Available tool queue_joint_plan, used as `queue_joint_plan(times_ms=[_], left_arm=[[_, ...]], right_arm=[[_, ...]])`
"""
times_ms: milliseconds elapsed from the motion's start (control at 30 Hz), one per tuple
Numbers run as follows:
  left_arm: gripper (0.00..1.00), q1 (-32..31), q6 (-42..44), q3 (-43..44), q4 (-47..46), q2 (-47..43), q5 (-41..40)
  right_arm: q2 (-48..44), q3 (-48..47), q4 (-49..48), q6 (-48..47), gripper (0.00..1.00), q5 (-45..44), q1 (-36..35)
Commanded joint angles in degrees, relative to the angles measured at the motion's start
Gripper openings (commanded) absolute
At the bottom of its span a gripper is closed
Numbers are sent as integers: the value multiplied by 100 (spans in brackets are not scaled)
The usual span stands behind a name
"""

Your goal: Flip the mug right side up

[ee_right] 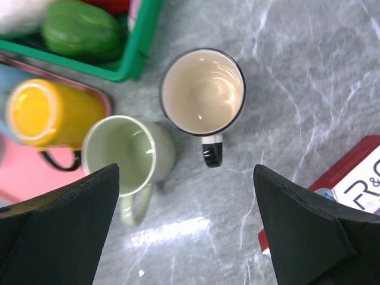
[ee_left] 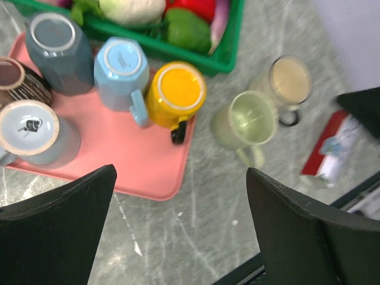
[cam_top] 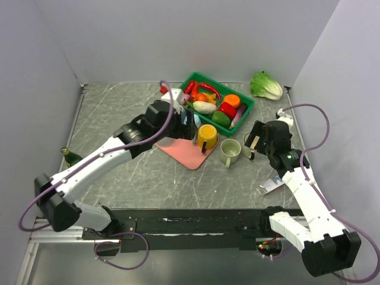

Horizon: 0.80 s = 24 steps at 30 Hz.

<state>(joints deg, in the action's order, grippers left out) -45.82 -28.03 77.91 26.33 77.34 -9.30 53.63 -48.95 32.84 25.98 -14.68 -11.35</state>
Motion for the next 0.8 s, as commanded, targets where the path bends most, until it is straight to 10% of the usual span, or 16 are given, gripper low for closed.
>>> queue_joint_plan(times_ms=[0, 400, 767], left_arm=[[96, 12, 421, -223, -303, 596, 269], [94, -568, -1186, 532, -524, 2520, -87], [81, -717, -950, 1287, -287, 3585, -1047]], right_arm=[[-151, -510, 486, -146, 100, 158, 37], [-397, -643, 768, 434, 97, 404, 37], [-511, -598, 900, 522, 96, 404, 37]])
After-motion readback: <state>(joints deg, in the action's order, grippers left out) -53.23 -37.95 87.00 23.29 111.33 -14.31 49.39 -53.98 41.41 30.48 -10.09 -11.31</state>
